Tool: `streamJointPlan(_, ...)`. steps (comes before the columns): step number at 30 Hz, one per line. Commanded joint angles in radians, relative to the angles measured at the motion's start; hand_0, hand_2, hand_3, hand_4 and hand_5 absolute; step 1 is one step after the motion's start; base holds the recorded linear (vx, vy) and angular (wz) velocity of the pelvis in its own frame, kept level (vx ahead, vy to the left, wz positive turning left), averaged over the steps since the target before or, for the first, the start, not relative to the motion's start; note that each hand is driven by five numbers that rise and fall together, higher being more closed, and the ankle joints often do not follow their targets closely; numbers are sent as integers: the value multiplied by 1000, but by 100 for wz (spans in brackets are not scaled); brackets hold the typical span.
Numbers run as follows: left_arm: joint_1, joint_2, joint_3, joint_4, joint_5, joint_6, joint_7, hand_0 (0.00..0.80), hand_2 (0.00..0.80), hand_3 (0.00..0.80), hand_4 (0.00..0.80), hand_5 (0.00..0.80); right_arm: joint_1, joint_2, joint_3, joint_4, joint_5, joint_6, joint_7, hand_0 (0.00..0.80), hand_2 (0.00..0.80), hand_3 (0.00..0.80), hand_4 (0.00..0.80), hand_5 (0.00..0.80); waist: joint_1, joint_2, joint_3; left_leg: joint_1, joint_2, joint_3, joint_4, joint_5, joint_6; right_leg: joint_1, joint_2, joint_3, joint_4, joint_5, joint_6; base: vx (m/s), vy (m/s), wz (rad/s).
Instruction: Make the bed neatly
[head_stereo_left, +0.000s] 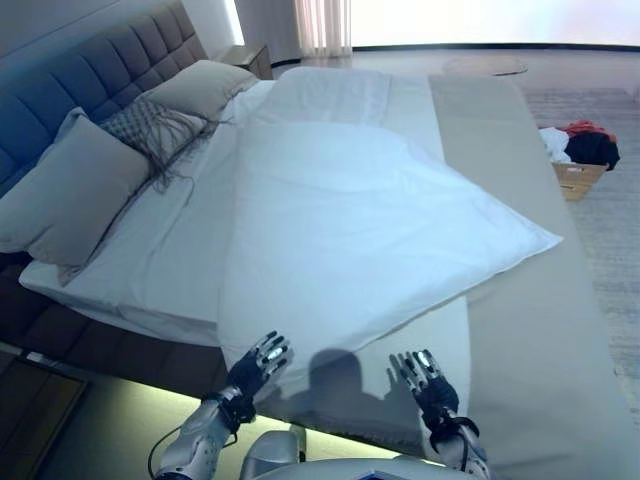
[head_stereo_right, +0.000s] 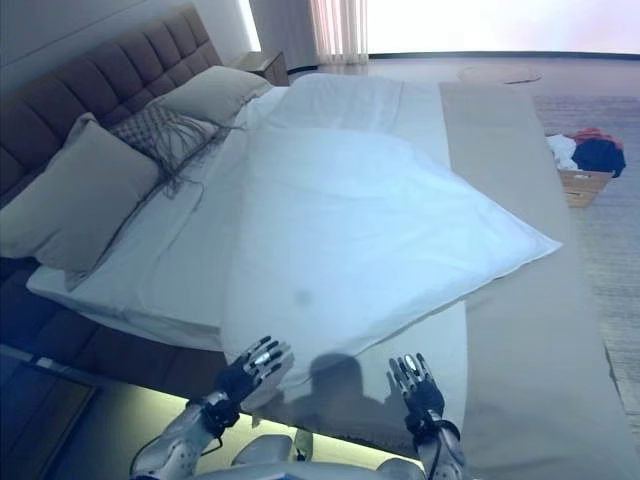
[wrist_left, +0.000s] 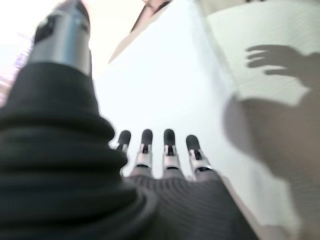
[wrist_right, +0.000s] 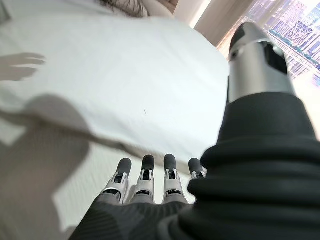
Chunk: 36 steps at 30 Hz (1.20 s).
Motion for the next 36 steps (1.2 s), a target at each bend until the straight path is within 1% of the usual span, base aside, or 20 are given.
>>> streamJointPlan(1, 6, 43, 33, -64, -38, -62, 37, 0, 0, 0, 0, 0, 19, 5, -5, -59, -44, -56, 23, 0, 0, 0, 0, 0, 33, -3, -34, -103, 67, -36, 27, 42, 65, 26, 4, -14, -171, 308, 33, 42, -112, -9)
streamJointPlan(2, -7, 43, 41, -50, -44, -70, 50, 0, 0, 0, 0, 0, 7, 0, -2, -38, -46, -57, 29, 0, 0, 0, 0, 0, 44, -11, -36, -108, 65, -41, 40, 23, 59, 43, -3, -17, -183, 289, 36, -31, -102, -13)
streamJointPlan(3, -19, 40, 47, -35, -45, -75, 55, 0, 0, 0, 0, 0, -8, 2, -2, -17, -41, -61, 34, 0, 0, 0, 0, 0, 49, -10, -35, -121, 70, -35, 45, 36, 66, 44, -1, -26, -201, 309, 31, -51, -110, -23)
streamJointPlan(7, -31, 29, 68, -15, -48, -78, 61, 0, 0, 0, 0, 0, -38, 2, -20, 33, -15, -61, 66, 0, 0, 0, 0, 0, 83, -27, -44, -156, 87, -41, 50, 50, 40, 93, 32, -59, -294, 285, 38, -72, -126, -2)
streamJointPlan(10, -14, 18, 74, -8, -41, -89, 63, 0, 0, 0, 0, 0, -43, -15, -31, 34, -14, -21, 79, 0, 0, 0, 0, 0, 91, -29, -32, -179, 132, -33, 43, 81, 0, 120, 69, -88, -340, 271, 34, -53, -104, -1)
streamJointPlan(13, -17, 14, 68, -6, -51, -100, 60, 0, 0, 0, 0, 0, -52, -52, -35, 36, -28, 4, 101, 0, 0, 0, 0, 0, 87, -21, -12, -201, 180, -11, -15, 141, -39, 127, 111, -91, -389, 276, 26, -103, -8, 11)
streamJointPlan(14, -22, 14, 72, -3, -61, -99, 46, 0, 0, 0, 0, 0, -54, -65, -34, 36, -30, 4, 100, 0, 0, 0, 0, 0, 90, -24, -5, -219, 186, -19, -12, 147, -46, 119, 117, -92, -395, 281, 25, -119, 39, 18)
streamJointPlan(16, -20, 6, 93, -2, -55, -93, 7, 0, 0, 0, 0, 0, -58, -86, -42, 37, -23, 9, 100, 0, 0, 0, 0, 0, 97, -34, 5, -244, 188, -28, 51, 116, -45, 109, 111, -96, -394, 287, 21, -86, 79, 15)
streamJointPlan(17, -15, 1, 100, -3, -47, -93, -7, 0, 0, 0, 0, 0, -64, -93, -42, 39, -18, 6, 99, 0, 0, 0, 0, 0, 99, -37, 7, -239, 185, -31, 73, 96, -37, 102, 101, -99, -387, 288, 22, -26, 168, -3)
streamJointPlan(20, 3, 4, 98, -13, -24, -90, -11, 0, 0, 0, 0, 0, -64, -79, -55, 37, 0, -9, 102, 0, 0, 0, 0, 0, 107, -38, 1, -211, 166, -37, 60, 86, -32, 104, 74, -99, -373, 292, 44, 40, 201, -9)
streamJointPlan(23, 0, 11, 97, -19, 7, -79, -41, 0, 0, 0, 0, 0, -51, -48, -75, 25, 11, 4, 64, 0, 0, 0, 0, 0, 121, -52, -18, -203, 123, -24, 104, 34, 10, 122, 1, -105, -335, 308, 68, 112, 267, 8)
streamJointPlan(25, 0, 8, 88, -23, 18, -62, -40, 0, 0, 0, 0, 0, -49, -28, -76, 28, -9, -8, 49, 0, 0, 0, 0, 0, 126, -55, -32, -170, 82, -17, 95, 12, 44, 99, -64, -96, -244, 366, 81, 153, 347, 14)
streamJointPlan(27, 6, 8, 73, -20, 34, -63, -63, 0, 0, 0, 0, 0, -27, -2, -77, 15, -24, -34, 42, 0, 0, 0, 0, 0, 117, -52, -47, -125, 30, -11, 74, -10, 97, 28, -127, -43, -52, 448, 95, 189, 421, 25)
streamJointPlan(28, 9, 11, 63, -18, 42, -65, -71, 0, 0, 0, 0, 0, -13, 4, -79, 9, -26, -41, 30, 0, 0, 0, 0, 0, 108, -55, -50, -99, 3, -18, 70, -37, 109, -4, -145, -6, 49, 452, 108, 199, 347, 41)
streamJointPlan(30, 8, 17, 48, -20, 50, -68, -72, 0, 0, 0, 0, 0, 3, 8, -80, 11, -14, -51, 16, 0, 0, 0, 0, 0, 98, -52, -54, -72, -19, -17, 62, -50, 132, -51, -142, 12, 136, 449, 97, 159, 229, 62)
streamJointPlan(31, 3, 18, 41, -21, 46, -67, -66, 0, 0, 0, 0, 0, 5, 8, -79, 22, -10, -55, 15, 0, 0, 0, 0, 0, 95, -52, -55, -59, -28, -21, 56, -54, 138, -65, -138, 9, 132, 444, 89, 139, 108, 66)
streamJointPlan(32, -9, 19, 36, -21, 35, -62, -47, 0, 0, 0, 0, 0, -2, 7, -76, 42, -7, -60, 24, 0, 0, 0, 0, 0, 93, -53, -57, -46, -35, -28, 49, -55, 139, -72, -126, 0, 90, 436, 80, 66, 49, 47)
streamJointPlan(33, -20, 19, 36, -22, 24, -58, -33, 0, 0, 0, 0, 0, -11, 6, -75, 57, -5, -65, 35, 0, 0, 0, 0, 0, 93, -47, -59, -50, -27, -24, 41, -33, 143, -74, -107, -25, 35, 451, 58, 46, -68, 26)
streamJointPlan(34, -40, 22, 37, -22, 8, -50, -12, 0, 0, 0, 0, 0, -29, 5, -73, 81, 1, -72, 52, 0, 0, 0, 0, 0, 91, -56, -57, -45, -30, -31, 36, -33, 130, -71, -78, -40, -89, 456, 54, 9, -140, 6)
streamJointPlan(36, -68, 27, 38, -17, -12, -45, 11, 0, 0, 0, 0, 0, -58, 3, -76, 109, 12, -75, 70, 0, 0, 0, 0, 0, 84, -68, -44, -32, -30, -39, 32, -38, 114, -62, -40, -57, -250, 475, 54, 39, -211, -13)
